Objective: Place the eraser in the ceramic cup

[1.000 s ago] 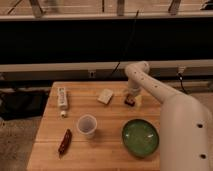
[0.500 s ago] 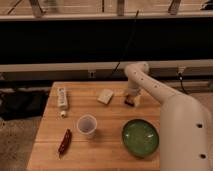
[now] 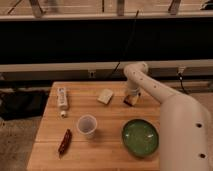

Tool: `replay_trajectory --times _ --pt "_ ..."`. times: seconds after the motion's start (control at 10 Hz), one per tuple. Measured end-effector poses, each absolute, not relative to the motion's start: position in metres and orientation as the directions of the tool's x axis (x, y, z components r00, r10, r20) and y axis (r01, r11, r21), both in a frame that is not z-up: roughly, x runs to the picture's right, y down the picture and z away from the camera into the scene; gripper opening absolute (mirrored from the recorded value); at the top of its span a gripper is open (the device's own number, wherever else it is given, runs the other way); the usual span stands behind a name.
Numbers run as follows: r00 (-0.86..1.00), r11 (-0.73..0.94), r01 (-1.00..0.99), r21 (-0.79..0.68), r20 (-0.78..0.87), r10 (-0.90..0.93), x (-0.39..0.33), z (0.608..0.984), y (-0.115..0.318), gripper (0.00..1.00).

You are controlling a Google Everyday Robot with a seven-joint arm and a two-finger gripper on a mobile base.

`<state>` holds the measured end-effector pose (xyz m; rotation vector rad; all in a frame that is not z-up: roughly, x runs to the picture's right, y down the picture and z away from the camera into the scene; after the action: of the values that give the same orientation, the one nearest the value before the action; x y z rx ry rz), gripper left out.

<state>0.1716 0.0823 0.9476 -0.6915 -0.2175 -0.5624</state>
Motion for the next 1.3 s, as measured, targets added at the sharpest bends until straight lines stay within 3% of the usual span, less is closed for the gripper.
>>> replay_trajectory --times 1.3 --pt "0.749 0.553 0.66 -0.509 0.389 -0.536 0.085 0.863 0.058 0.04"
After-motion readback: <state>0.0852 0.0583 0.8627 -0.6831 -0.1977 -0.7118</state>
